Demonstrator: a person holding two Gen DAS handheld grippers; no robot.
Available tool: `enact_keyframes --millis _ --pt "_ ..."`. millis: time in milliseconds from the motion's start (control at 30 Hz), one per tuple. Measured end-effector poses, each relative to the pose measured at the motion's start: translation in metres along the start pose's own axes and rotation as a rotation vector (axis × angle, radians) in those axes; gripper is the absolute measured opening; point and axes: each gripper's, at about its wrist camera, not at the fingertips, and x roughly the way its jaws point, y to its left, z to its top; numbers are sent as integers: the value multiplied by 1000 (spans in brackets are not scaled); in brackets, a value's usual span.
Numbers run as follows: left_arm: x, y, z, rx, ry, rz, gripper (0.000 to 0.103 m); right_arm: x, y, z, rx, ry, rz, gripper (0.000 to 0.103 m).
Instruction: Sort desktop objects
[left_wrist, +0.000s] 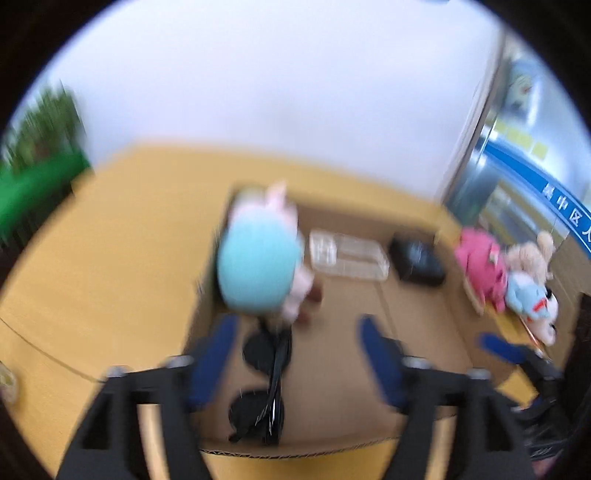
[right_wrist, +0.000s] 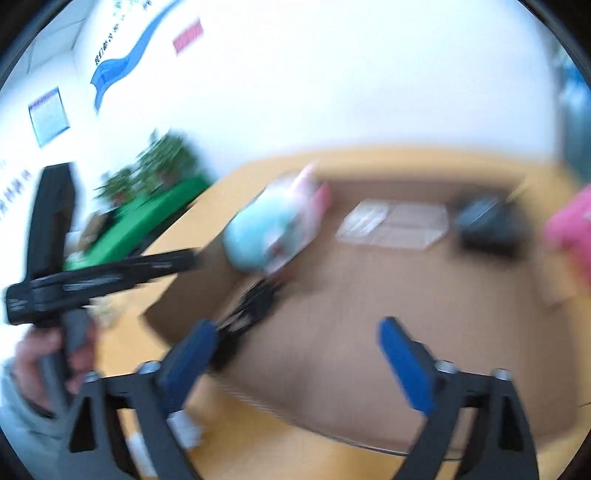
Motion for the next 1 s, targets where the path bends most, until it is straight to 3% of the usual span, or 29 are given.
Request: enact_keyframes --millis 67,133,200,333,500,567,767,1000 --pt "-19 -19 -9 54 -128 19 82 -32 -12 -7 -32 -111 -124 103" --pt "-23 -41 -20 117 -175 5 82 -43 -22 -14 -18 -151 -175 103" --pt "-16 -60 -38 160 -162 4 82 -48 -36 -26 9 -153 -216 103" --pt "13 -82 -72 200 -122 87 82 -24 -42 -50 25 -115 -296 103" --pt "30 -81 -98 149 -84 118 82 -21 -50 -72 28 -145 -290 103" --pt "30 -85 -104 182 -121 155 82 -18 -52 -76 30 -151 -307 103" --pt "29 -85 -108 170 -174 171 85 -10 -56 -78 12 -175 -325 103" --pt "29 -84 -107 159 -166 185 90 -11 -55 -84 1 -209 -324 103"
